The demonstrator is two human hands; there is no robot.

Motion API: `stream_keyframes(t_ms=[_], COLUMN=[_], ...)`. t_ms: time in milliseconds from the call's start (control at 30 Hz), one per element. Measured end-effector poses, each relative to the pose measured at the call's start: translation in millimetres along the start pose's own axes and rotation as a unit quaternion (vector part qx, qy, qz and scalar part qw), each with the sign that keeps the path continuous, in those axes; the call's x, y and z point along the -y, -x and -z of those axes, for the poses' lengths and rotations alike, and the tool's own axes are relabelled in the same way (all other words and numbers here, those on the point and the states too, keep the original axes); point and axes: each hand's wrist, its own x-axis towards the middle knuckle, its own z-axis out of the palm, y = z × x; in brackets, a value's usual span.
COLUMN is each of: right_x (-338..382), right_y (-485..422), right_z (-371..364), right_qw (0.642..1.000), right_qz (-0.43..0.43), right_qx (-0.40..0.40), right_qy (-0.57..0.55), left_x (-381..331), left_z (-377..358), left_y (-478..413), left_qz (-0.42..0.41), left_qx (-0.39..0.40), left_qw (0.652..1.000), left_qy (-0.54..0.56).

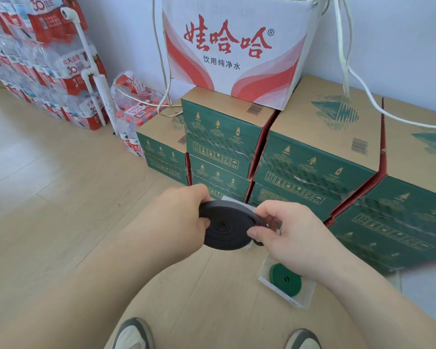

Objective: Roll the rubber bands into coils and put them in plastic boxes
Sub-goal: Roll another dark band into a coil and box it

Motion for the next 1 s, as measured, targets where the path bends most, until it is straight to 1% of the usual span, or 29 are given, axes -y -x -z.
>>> stream_keyframes(t_ms=[100,133,200,300,400,533,633,767,900,1000], right_x=[5.1,7.9,13.1,15.8,15.0,11.4,6.0,5.5,3.5,1.1], right_y=[3.2,4.2,6.1,7.2,8.2,5.2,2.0,4.1,2.6,1.7], right_z=[-2.3,-3.0,-3.7,-3.0,-1.6,-0.9,2.5,7.3,5.0,6.3], right_qw=[0.997,0.994,0.987,0.983,0.982,0.987,0.992,0.995,0.986,0.979], right_qz=[0.030,0.045,0.068,0.086,0.098,0.106,0.085,0.060,0.065,0.071], right_qx=[-0.011,-0.012,-0.011,-0.024,-0.036,-0.050,-0.072,-0.083,-0.131,-0.157], right_qy=[0.069,0.099,0.148,0.164,0.156,0.108,0.064,-0.015,-0.082,-0.113], left_x=[-9.3,-12.9,-20.0,-23.6,-22.1,-19.5,-13.5,-4.3,-3.3,-3.3], left_z=[-4.1,-6.0,-11.1,-15.0,-10.0,-2.6,-2.7,1.4,3.1,4.0], left_y=[3.7,3.9,3.7,1.0,-2.6,-4.8,-4.9,-3.1,-2.7,-4.2], left_qz=[-0.039,-0.056,-0.086,-0.087,-0.086,-0.087,-0.070,-0.042,-0.036,-0.029], left_qx=[-0.033,-0.040,-0.023,0.010,0.002,-0.002,-0.005,-0.025,-0.025,-0.014], left_qw=[0.996,0.995,0.994,0.993,0.995,0.996,0.997,0.997,0.994,0.993], left_qy=[-0.071,-0.072,-0.065,-0.080,-0.058,-0.030,-0.023,0.051,0.099,0.112])
